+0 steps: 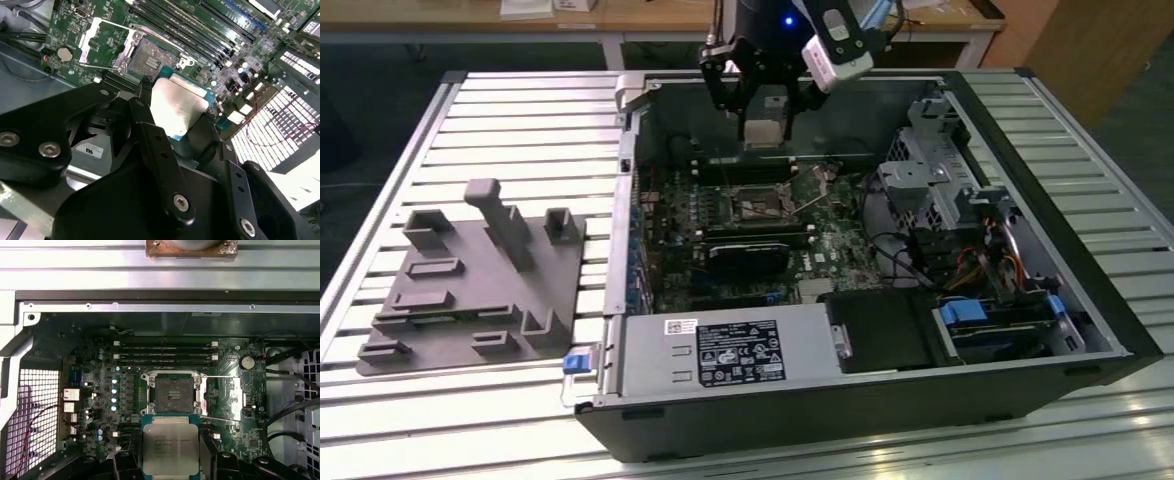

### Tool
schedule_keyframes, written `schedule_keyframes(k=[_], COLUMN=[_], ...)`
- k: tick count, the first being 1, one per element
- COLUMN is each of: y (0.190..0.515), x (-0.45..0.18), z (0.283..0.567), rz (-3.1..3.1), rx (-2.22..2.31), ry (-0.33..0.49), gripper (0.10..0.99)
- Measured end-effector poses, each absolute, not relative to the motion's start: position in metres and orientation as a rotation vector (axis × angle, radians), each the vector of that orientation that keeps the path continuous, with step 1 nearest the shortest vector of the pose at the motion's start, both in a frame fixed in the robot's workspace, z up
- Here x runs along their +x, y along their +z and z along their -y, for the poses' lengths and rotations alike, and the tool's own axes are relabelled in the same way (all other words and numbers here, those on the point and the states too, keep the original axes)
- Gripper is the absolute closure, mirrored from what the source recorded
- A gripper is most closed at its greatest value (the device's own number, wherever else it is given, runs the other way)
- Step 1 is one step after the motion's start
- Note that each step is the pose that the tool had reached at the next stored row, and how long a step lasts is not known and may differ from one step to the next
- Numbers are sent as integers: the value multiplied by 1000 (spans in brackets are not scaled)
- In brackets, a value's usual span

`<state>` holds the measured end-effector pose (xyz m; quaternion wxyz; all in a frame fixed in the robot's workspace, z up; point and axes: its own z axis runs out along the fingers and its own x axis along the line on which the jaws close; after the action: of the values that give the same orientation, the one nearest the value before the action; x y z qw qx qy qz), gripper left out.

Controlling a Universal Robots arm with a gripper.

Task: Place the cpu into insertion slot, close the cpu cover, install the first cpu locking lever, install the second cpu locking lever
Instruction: 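Place the cpu into insertion slot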

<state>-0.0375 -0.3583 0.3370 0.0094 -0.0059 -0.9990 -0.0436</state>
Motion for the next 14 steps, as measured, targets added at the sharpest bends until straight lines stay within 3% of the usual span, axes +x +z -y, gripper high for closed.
schedule_keyframes(k=[14], y=[310], x=[-30], z=[355], rz=[3120], rx=[-19], ry=[-123], gripper=[549])
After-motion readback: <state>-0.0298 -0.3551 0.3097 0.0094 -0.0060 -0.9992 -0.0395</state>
